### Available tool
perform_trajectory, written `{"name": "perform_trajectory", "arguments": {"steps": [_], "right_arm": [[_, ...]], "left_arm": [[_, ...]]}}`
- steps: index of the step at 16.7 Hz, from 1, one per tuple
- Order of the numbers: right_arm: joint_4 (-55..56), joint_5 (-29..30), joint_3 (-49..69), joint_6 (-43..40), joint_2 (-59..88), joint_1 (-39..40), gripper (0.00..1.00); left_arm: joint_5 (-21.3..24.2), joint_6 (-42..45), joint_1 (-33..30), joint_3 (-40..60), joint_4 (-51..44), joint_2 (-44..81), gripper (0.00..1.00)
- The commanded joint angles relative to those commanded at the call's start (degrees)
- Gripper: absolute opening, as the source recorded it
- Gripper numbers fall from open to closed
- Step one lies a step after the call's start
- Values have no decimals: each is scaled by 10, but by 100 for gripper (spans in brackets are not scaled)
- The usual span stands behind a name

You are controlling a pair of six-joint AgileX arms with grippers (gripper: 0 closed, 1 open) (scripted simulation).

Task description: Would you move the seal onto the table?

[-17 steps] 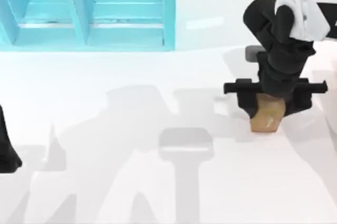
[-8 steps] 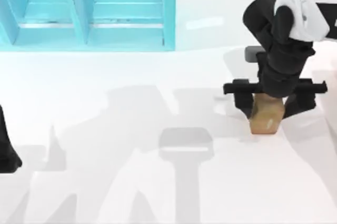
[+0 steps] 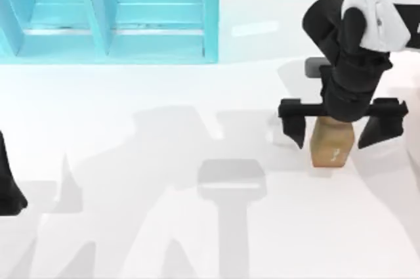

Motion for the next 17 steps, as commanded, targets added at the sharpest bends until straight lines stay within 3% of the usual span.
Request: {"name": "perform_trajectory", "arguments": {"steps": [6, 13, 17], "right_arm": [[-41, 0, 40, 0, 1, 0, 100], [-277, 0, 252, -2, -18, -1, 100], [-331, 0, 302, -3, -29, -4, 100]], "left_arm": [[0, 0, 0, 0, 0, 0, 100], [0, 0, 0, 0, 0, 0, 100], [0, 0, 0, 0, 0, 0, 100]]}}
